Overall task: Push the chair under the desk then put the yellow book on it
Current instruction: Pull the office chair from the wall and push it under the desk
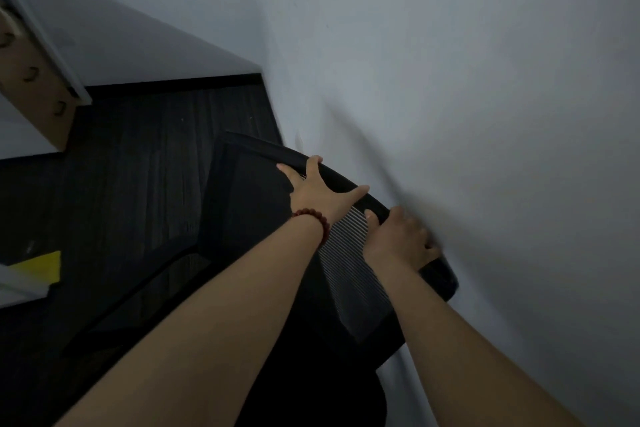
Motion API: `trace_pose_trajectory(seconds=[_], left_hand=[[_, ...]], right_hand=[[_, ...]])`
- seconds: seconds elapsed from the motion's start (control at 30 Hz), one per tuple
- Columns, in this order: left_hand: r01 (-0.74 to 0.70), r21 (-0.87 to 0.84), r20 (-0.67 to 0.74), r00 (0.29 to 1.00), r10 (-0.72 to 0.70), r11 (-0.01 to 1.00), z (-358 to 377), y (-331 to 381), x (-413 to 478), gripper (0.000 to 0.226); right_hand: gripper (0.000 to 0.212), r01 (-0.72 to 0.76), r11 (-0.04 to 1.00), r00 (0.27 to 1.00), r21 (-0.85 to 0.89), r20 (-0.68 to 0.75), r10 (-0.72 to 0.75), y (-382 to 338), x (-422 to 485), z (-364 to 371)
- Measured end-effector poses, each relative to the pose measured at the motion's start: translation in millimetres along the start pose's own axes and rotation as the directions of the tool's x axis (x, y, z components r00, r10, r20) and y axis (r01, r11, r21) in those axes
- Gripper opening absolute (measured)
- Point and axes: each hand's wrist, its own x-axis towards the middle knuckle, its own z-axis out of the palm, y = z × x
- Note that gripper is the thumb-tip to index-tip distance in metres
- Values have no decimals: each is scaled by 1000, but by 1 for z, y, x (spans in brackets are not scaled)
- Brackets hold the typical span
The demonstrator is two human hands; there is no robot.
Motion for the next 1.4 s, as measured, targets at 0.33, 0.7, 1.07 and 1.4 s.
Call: trace_pose_trajectory(seconds=[0.33, 0.7, 1.07, 1.4], left_hand=[[133, 75, -31, 991, -131, 988, 29, 27, 1, 90], [46, 288, 122, 989, -84, 956, 56, 39, -35, 77], [-191, 246, 367, 926, 91, 950, 97, 19, -143, 86], [-311, 290, 434, 886, 165, 905, 122, -7, -204, 87]], right_hand=[[47, -61, 992, 997, 107, -34, 65, 10, -15, 3], [44, -232, 953, 970, 197, -32, 242, 48, -43, 8], [43, -436, 833, 891, 341, 30, 454, 118, -134, 21], [91, -240, 942, 970, 236, 31, 240, 163, -191, 36]])
